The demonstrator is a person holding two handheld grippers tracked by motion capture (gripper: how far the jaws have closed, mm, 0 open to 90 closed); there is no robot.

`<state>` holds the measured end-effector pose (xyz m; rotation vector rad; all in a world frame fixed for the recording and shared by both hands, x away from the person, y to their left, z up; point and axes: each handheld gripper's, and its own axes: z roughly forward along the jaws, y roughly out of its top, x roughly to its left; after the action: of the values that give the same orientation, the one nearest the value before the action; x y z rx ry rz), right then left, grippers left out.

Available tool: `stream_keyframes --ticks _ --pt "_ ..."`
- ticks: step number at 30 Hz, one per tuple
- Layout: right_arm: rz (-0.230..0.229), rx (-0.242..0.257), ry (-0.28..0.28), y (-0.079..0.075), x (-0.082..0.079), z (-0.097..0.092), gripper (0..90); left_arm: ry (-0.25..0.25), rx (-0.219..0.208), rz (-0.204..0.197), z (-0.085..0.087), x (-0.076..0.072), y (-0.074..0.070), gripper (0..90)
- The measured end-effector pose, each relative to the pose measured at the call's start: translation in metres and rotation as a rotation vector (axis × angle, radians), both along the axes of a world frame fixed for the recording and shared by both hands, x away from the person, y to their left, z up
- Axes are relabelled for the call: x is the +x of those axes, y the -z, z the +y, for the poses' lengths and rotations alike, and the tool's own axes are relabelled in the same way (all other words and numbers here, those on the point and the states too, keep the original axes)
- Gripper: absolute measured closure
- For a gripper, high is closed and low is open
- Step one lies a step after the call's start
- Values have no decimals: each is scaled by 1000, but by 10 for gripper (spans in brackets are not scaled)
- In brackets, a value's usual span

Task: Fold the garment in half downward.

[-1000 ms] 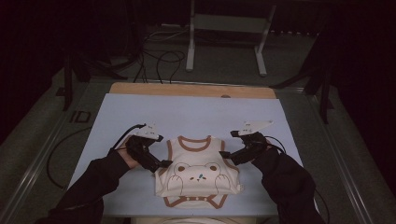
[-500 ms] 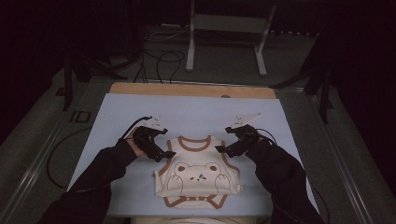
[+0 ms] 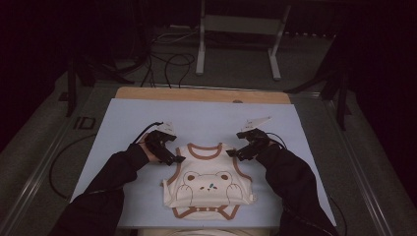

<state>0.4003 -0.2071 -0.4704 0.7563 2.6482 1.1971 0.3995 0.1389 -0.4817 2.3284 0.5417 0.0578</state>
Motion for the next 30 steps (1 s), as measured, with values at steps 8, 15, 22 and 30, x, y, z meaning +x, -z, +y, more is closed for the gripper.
stream_keyframes --ticks 8,15,22,30 --pt "27 -20 5 19 9 2 106 -11 35 2 -2 7 16 70" --pt "38 -76 8 30 14 5 142 -26 48 -12 -4 11 25 131" --pt "29 -113 4 35 22 6 306 -43 66 -42 -8 14 32 284" --pt "34 -152 16 41 26 10 407 -63 78 -49 -7 16 35 429"
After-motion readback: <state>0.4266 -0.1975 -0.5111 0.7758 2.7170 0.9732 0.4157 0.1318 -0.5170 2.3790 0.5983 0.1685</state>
